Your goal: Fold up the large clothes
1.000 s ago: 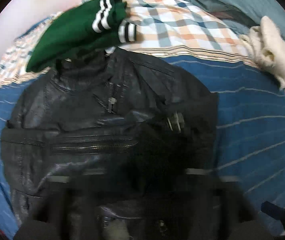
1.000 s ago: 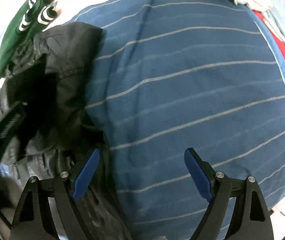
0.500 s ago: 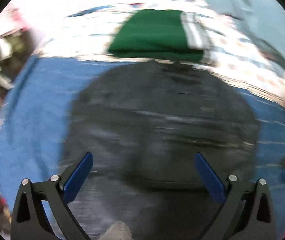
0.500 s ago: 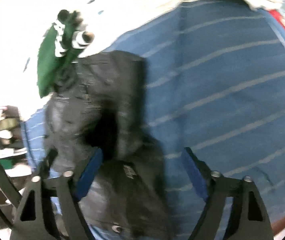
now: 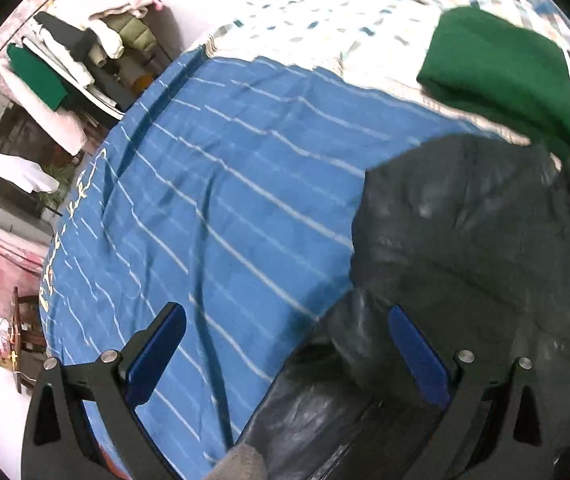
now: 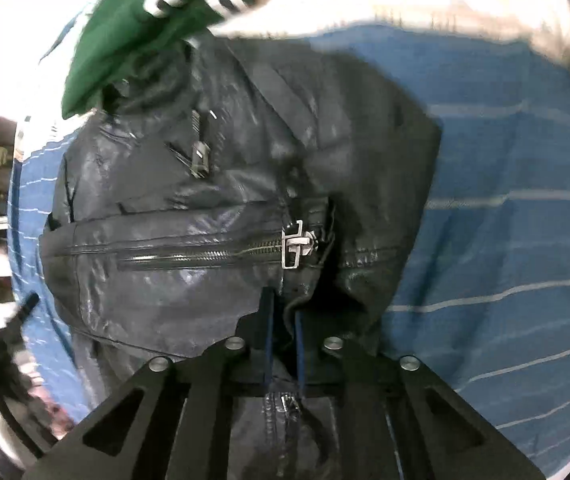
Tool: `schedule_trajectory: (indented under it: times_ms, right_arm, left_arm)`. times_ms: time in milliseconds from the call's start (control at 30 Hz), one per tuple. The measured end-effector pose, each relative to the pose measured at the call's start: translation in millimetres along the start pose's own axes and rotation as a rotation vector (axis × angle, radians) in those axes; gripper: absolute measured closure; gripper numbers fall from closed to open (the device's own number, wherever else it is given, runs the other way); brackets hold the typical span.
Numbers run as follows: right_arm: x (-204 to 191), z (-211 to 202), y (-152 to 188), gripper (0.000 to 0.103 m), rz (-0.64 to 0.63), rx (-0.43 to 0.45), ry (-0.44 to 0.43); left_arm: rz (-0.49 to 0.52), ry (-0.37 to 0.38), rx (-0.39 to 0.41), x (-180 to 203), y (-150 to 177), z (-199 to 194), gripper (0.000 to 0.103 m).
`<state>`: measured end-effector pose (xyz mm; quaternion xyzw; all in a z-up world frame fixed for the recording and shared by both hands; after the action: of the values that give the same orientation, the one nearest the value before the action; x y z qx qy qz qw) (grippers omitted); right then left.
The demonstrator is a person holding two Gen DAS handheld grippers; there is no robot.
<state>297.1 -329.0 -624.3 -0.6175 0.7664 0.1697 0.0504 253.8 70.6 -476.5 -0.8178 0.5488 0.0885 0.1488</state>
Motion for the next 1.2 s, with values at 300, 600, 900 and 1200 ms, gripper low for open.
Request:
schedule_trajectory:
  times_ms: [300, 600, 900, 1200]
  right_arm:
    - [19, 9, 4, 0.088, 0.103, 0.043, 0.076]
    - [14, -33, 7, 0.072, 0.142, 0.067, 0.186]
    - [-16, 69, -16, 0.081, 0.045, -0.135, 0.223]
    - [-13, 27, 13, 0.070, -0.011, -0.107, 0.160]
  left_arm:
    - [0.124, -0.076, -0.012, 40, -23, 62, 0.000]
    - [0.225, -0.040, 0.057, 43, -26, 70, 0.000]
    - [0.133, 0.103, 0.090, 26, -22, 74, 0.000]
    - [0.124, -0.117, 0.150, 40, 32, -12, 0.000]
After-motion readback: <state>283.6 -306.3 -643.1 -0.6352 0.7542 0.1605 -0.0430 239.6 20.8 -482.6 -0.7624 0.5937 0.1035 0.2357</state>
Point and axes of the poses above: each gripper's, at about its wrist camera, not at the fingertips, and z roughly the way its jaws point, x to its right, y to its underside, the point moved 1 cm from there along z, roughly the way its jaws point, and after that the axes turned 15 degrees about -x, right-handed, at the moved point
